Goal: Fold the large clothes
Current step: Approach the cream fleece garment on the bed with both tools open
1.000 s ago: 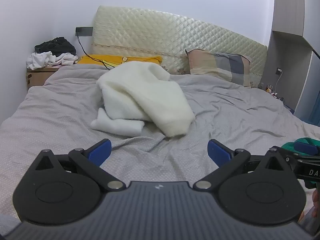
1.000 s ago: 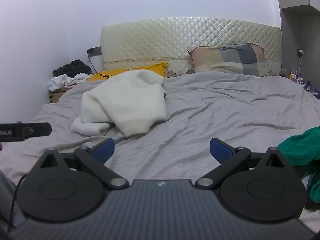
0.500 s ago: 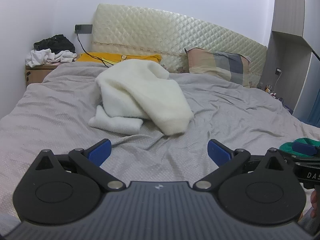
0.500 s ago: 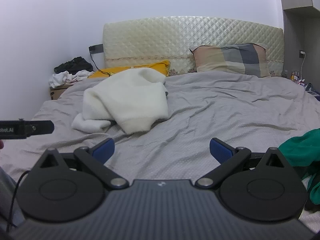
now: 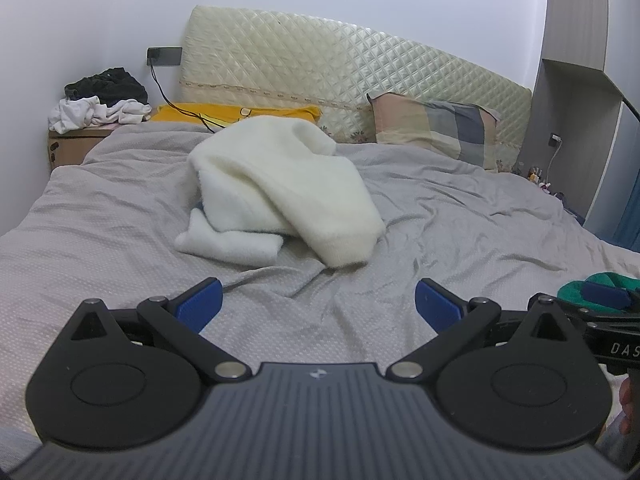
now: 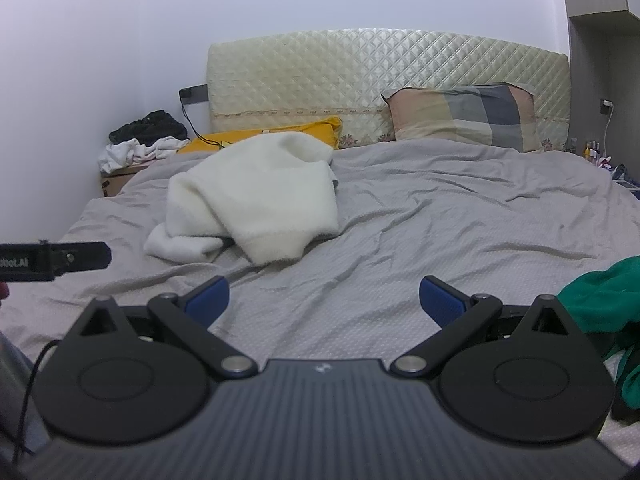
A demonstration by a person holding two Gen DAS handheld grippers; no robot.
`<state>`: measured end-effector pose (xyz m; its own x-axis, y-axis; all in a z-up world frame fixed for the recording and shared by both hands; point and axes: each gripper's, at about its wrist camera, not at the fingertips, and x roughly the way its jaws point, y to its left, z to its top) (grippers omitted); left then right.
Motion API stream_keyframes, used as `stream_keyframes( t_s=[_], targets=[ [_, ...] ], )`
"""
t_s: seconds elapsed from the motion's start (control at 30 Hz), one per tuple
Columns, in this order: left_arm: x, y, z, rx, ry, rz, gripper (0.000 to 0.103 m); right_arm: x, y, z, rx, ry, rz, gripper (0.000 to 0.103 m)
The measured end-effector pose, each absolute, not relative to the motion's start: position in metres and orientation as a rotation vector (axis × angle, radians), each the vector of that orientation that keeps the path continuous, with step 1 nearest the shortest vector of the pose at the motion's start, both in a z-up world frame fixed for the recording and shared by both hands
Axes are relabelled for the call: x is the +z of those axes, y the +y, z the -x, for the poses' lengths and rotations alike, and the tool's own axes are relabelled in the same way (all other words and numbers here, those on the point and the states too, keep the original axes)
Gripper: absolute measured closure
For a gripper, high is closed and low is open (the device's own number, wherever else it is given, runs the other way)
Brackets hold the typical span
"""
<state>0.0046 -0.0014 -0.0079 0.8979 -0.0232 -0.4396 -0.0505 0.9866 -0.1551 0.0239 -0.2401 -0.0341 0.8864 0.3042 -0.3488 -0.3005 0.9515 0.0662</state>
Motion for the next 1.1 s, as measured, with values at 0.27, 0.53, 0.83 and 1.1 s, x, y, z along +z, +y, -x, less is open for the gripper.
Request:
stream_keyframes(
  t_s=[0.27, 0.53, 0.83, 1.1],
  targets=[
    [-0.0095, -0.0016, -0.0060, 0.009, 0.456, 0.165, 0.000, -0.0348, -0.2386, -0.0259, 0.322, 0.372, -0.007, 0.000],
    [-0.0104, -0.0030, -0.0066, 0.006, 0.452, 0.159, 0.000, -0.0330, -0.2362, -0.0276, 0.323, 0.370, 0.003, 0.000],
    [-0.0099, -0.0053, -0.0041, -0.004, 0.449, 0.142, 0.000, -0.0316, -0.2368, -0.0266, 0.331, 0.364, -0.005, 0.000],
    [-0.0078, -0.0081, 0.0025, 0.002, 0.426, 0.125, 0.000, -0.0289, -0.2405, -0.0239, 0.294, 0.350, -0.025, 0.000]
  ],
)
